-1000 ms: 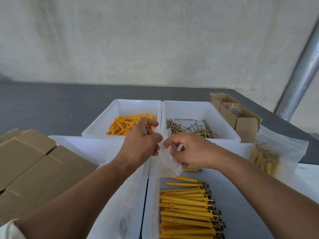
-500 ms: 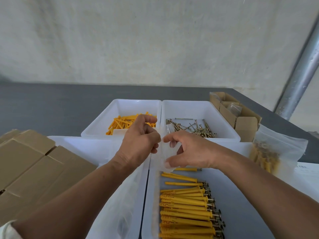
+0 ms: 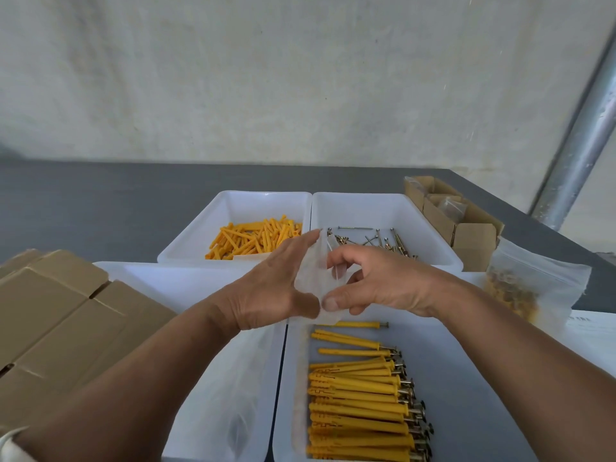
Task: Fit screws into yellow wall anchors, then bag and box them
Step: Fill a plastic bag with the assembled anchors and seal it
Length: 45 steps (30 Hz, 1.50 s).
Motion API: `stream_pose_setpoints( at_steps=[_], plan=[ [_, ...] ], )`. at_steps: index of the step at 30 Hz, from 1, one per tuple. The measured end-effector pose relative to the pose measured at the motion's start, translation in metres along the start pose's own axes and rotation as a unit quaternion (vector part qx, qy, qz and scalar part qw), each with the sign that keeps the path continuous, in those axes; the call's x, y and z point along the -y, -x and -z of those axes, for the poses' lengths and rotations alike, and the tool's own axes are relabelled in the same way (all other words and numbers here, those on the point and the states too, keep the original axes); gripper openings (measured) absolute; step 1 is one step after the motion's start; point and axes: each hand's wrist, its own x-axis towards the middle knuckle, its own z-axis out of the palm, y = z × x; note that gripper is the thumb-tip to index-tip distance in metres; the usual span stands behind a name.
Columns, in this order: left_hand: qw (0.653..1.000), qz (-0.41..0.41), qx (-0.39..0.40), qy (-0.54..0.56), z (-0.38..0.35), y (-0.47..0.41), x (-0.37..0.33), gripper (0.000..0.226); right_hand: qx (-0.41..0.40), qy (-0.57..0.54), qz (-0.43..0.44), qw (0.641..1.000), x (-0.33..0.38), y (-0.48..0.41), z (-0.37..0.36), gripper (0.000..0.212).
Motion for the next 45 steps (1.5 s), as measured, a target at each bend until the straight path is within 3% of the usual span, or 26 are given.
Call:
stream_pose_setpoints(
  at_steps=[7, 12, 20, 24, 25, 29, 30, 33, 36, 38, 41, 45],
  plan=[
    [0.981, -0.023, -0.017, -0.192, -0.008, -0.003, 0.008, 0.135, 0.013, -0.054, 0.019, 0.998, 0.002, 0.002, 0.000, 0.043],
    [0.976, -0.045, -0.045, -0.211, -0.014, -0.006, 0.016, 0.132, 0.012, -0.053, 0.022, 0.998, 0.004, 0.003, -0.001, 0.036],
    [0.980, -0.040, -0.085, -0.177, -0.013, -0.008, 0.021, 0.113, -0.040, 0.082, -0.001, 0.996, 0.004, 0.001, -0.004, 0.030],
    [0.979, -0.021, -0.091, -0.179, -0.012, -0.009, 0.024, 0.115, -0.145, 0.233, 0.059, 0.960, 0.008, -0.001, -0.005, 0.013],
    [0.979, -0.016, -0.091, -0.181, -0.012, -0.009, 0.025, 0.116, -0.170, 0.226, 0.080, 0.956, 0.009, -0.001, -0.005, 0.012],
    [0.979, -0.013, -0.093, -0.180, -0.013, -0.010, 0.025, 0.115, -0.163, 0.180, 0.098, 0.965, 0.018, 0.004, -0.006, 0.054],
    [0.979, -0.011, -0.092, -0.180, -0.013, -0.010, 0.025, 0.114, -0.141, 0.180, 0.093, 0.969, 0.019, 0.005, -0.007, 0.051],
    [0.980, -0.005, -0.088, -0.176, -0.013, -0.011, 0.025, 0.110, -0.094, 0.165, 0.092, 0.978, 0.019, 0.005, -0.012, 0.017],
    [0.981, 0.001, -0.086, -0.172, -0.013, -0.011, 0.025, 0.107, -0.109, 0.104, 0.106, 0.983, 0.021, 0.005, -0.011, 0.013],
    [0.982, 0.001, -0.091, -0.168, -0.013, -0.011, 0.025, 0.107, -0.160, 0.090, 0.098, 0.978, 0.023, 0.007, -0.005, 0.015],
    [0.983, 0.001, -0.096, -0.158, -0.013, -0.011, 0.026, 0.103, -0.181, 0.239, 0.027, 0.954, 0.020, 0.010, 0.006, 0.021],
    [0.983, 0.002, -0.094, -0.156, -0.013, -0.011, 0.025, 0.098, -0.011, 0.419, -0.091, 0.903, 0.014, 0.013, 0.002, 0.027]
  ],
)
